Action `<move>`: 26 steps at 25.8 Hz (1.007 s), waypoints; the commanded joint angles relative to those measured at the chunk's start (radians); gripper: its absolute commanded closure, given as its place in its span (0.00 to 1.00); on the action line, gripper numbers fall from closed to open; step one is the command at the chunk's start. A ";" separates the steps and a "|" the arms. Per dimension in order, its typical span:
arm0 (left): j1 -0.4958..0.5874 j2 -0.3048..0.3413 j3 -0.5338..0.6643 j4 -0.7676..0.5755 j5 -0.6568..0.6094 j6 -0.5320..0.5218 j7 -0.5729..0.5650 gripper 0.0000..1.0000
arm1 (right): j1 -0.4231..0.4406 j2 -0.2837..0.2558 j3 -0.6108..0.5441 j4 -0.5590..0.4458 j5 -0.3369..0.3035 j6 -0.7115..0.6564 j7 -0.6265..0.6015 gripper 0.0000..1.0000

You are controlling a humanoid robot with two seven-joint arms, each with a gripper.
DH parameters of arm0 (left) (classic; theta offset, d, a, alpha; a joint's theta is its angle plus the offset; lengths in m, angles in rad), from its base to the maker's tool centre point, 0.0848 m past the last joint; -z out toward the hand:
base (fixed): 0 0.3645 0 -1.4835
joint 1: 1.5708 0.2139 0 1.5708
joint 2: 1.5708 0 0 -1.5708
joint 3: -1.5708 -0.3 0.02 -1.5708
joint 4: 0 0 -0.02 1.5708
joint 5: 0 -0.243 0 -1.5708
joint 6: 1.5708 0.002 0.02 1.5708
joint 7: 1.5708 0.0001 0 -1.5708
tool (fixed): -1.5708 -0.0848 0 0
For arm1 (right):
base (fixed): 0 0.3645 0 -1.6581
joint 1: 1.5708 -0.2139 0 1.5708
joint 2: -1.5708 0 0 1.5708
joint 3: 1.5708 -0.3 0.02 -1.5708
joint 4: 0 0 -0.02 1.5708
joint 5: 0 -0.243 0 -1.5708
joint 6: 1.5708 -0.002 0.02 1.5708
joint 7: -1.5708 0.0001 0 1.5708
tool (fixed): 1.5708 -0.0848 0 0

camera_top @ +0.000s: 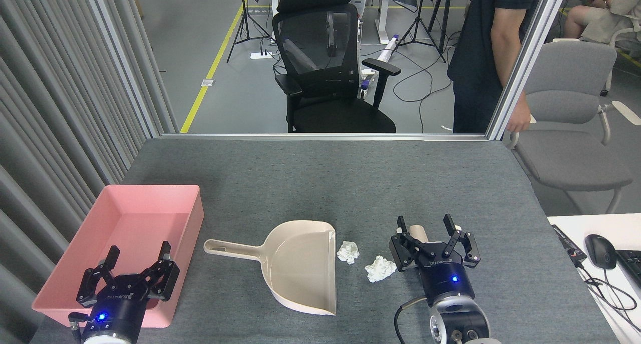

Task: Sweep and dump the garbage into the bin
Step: 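Open both grippers and move the right gripper toward the brush handle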

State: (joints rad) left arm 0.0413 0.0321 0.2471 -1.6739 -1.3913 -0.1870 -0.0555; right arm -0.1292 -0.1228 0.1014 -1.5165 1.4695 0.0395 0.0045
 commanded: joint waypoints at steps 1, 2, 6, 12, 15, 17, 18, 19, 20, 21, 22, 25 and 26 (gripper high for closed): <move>0.000 -0.026 -0.008 0.000 0.113 -0.005 0.000 0.01 | 0.019 0.002 0.001 -0.036 0.000 0.002 0.000 0.02; 0.000 -0.047 -0.006 -0.001 0.178 -0.005 -0.001 0.01 | 0.036 0.002 0.001 -0.053 0.000 0.003 0.002 0.02; 0.002 -0.060 -0.008 -0.036 0.452 -0.011 -0.003 0.01 | 0.114 -0.009 -0.002 -0.111 0.002 0.005 0.002 0.02; 0.000 -0.061 -0.009 -0.047 0.638 -0.063 -0.030 0.01 | 0.212 -0.015 -0.020 -0.146 0.003 0.010 -0.014 0.02; 0.015 -0.070 -0.008 -0.046 0.683 -0.086 -0.167 0.01 | 0.255 -0.023 -0.060 -0.163 0.005 0.007 -0.051 0.02; 0.020 -0.081 -0.008 -0.040 0.713 -0.086 -0.202 0.01 | 0.280 -0.029 -0.066 -0.168 0.005 0.008 -0.060 0.02; 0.020 -0.093 -0.008 -0.036 0.749 -0.086 -0.204 0.01 | 0.292 -0.035 -0.066 -0.169 0.005 0.007 -0.063 0.02; 0.018 -0.107 -0.008 -0.036 0.801 -0.086 -0.205 0.01 | 0.303 -0.038 -0.066 -0.169 0.005 0.008 -0.063 0.02; 0.020 -0.116 -0.008 -0.036 0.867 -0.088 -0.204 0.01 | 0.310 -0.040 -0.068 -0.169 0.005 0.008 -0.063 0.02; 0.020 -0.116 -0.009 -0.036 0.931 -0.089 -0.204 0.01 | 0.315 -0.041 -0.068 -0.169 0.005 0.008 -0.064 0.02; 0.020 -0.116 -0.011 -0.036 0.982 -0.089 -0.208 0.01 | 0.322 -0.044 -0.069 -0.169 0.005 0.008 -0.066 0.02; 0.020 -0.116 -0.012 -0.035 1.055 -0.089 -0.214 0.01 | 0.336 -0.064 -0.077 -0.169 0.005 0.008 -0.084 0.02; 0.020 -0.116 -0.023 -0.032 1.058 -0.088 -0.213 0.01 | 0.341 -0.064 -0.094 -0.169 0.005 0.007 -0.098 0.02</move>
State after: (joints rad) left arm 0.0607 -0.0823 0.2344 -1.7092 -0.3976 -0.2752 -0.2657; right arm 0.1969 -0.1768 0.0274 -1.6855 1.4741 0.0479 -0.0724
